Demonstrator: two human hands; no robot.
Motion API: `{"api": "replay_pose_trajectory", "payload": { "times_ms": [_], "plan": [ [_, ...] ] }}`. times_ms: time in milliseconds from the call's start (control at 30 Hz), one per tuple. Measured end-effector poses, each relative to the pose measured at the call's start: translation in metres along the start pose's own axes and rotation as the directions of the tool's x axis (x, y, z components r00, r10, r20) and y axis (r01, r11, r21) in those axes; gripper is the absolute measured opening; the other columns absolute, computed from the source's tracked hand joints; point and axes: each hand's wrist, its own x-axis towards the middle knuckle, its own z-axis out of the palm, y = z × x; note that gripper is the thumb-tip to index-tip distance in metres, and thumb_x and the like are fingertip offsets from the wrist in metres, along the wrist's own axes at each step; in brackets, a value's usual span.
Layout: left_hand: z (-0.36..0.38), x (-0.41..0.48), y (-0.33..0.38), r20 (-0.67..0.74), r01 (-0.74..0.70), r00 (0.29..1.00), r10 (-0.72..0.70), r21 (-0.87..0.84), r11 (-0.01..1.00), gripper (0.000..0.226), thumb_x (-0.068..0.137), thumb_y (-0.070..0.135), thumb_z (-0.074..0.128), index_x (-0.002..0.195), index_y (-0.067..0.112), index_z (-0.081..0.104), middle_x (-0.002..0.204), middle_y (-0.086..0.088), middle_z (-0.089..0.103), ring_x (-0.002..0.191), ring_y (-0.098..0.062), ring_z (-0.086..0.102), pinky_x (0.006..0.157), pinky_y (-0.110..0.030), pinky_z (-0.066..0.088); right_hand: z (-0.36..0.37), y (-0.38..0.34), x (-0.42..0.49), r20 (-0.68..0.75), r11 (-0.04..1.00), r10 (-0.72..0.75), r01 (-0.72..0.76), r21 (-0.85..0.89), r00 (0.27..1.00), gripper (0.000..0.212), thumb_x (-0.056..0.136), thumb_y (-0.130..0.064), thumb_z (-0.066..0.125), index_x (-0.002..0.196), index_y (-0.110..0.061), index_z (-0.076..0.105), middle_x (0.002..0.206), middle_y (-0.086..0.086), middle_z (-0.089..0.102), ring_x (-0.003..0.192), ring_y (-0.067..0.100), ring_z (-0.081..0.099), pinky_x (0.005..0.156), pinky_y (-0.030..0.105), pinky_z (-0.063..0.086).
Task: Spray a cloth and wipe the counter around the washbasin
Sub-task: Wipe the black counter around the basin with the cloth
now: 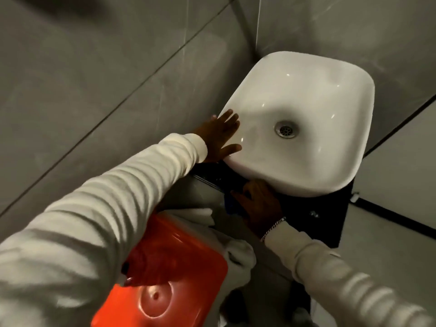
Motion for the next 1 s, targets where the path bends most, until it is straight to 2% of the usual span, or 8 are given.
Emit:
{"api": "replay_pose_trajectory", "payload": {
  "times_ms": [100,200,367,500,600,700,833,1000],
  "plan": [
    [-0.002,0.004,-0.008,-0.033,-0.052,0.998,0.052,0.012,0.999,0.081,0.088,0.059,0.019,0.147,0.004,0.006,0.16,-0.015,0.002,0.147,-0.03,-0.004,0.119,-0.051,0.01,0.021,-0.002,-0.009,0.227,0.949,0.301,-0.314,0.021,0.926,0.027,0.09,-0.022,0.057,0.112,-0.007,0.061,0.112,0.018,0.063,0.104,0.036,0.057,0.092,0.037,0.044],
    [0.002,0.007,-0.014,-0.061,-0.057,0.997,0.057,0.01,0.998,0.082,0.085,0.06,0.015,0.147,0.007,0.004,0.16,-0.013,-0.001,0.147,-0.028,-0.006,0.12,-0.05,0.009,0.033,-0.01,-0.038,0.375,0.969,0.191,-0.113,-0.22,0.907,0.07,0.08,-0.031,0.062,0.142,-0.011,0.037,0.148,0.016,0.04,0.137,0.035,0.033,0.116,0.052,0.024],
    [0.003,0.009,-0.02,-0.07,-0.071,0.995,0.074,0.04,0.997,0.077,0.091,0.058,0.019,0.147,0.01,-0.003,0.16,-0.01,-0.008,0.147,-0.027,-0.011,0.121,-0.049,0.004,0.032,-0.034,-0.026,0.41,0.958,0.233,-0.135,-0.252,0.882,0.082,0.084,-0.058,0.037,0.148,-0.012,0.018,0.159,0.014,0.015,0.146,0.033,0.012,0.119,0.047,0.012],
    [0.004,0.008,-0.019,-0.063,-0.072,0.995,0.074,0.026,0.997,0.078,0.09,0.059,0.018,0.147,0.011,-0.006,0.16,-0.01,-0.009,0.147,-0.027,-0.012,0.12,-0.049,0.003,0.035,-0.046,0.002,0.433,0.952,0.3,-0.241,-0.187,0.85,0.086,0.089,-0.055,0.045,0.15,-0.016,-0.001,0.161,0.007,-0.008,0.148,0.026,-0.006,0.115,0.038,-0.007],
    [0.003,0.007,-0.019,-0.078,-0.063,0.995,0.062,-0.007,0.998,0.079,0.09,0.059,0.02,0.147,0.011,-0.006,0.16,-0.009,-0.01,0.146,-0.026,-0.013,0.12,-0.048,0.003,0.024,-0.04,-0.007,0.494,0.962,0.245,-0.147,-0.228,0.834,0.087,0.087,-0.055,0.048,0.15,-0.013,0.005,0.161,0.008,-0.001,0.149,0.028,0.001,0.119,0.044,0.005],
    [0.003,0.006,-0.021,-0.097,-0.048,0.994,0.046,-0.022,0.999,0.079,0.09,0.06,0.021,0.147,0.011,-0.005,0.16,-0.01,-0.009,0.147,-0.027,-0.012,0.121,-0.049,0.004,0.009,-0.026,-0.024,0.494,0.956,0.186,-0.039,-0.292,0.849,0.088,0.076,-0.057,0.061,0.144,-0.01,0.033,0.154,0.013,0.031,0.141,0.032,0.033,0.11,0.052,0.036],
    [0.004,0.003,-0.019,-0.103,-0.036,0.994,0.031,-0.044,0.998,0.079,0.09,0.059,0.022,0.147,0.011,-0.004,0.16,-0.009,-0.009,0.147,-0.026,-0.012,0.12,-0.047,0.003,0.009,-0.03,-0.01,0.451,0.934,0.221,-0.054,-0.354,0.864,0.09,0.072,-0.061,0.065,0.14,-0.008,0.041,0.147,0.015,0.044,0.135,0.033,0.042,0.108,0.046,0.035],
    [0.004,0.006,-0.019,-0.125,-0.036,0.992,0.033,-0.022,0.999,0.08,0.089,0.06,0.02,0.147,0.011,-0.005,0.16,-0.009,-0.008,0.147,-0.027,-0.012,0.121,-0.049,0.001,0.029,-0.045,0.031,0.524,0.976,0.192,-0.105,-0.19,0.83,0.087,0.08,-0.062,0.054,0.149,-0.023,0.018,0.16,0.008,0.012,0.147,0.031,0.009,0.121,0.047,0.009]
  ]
}}
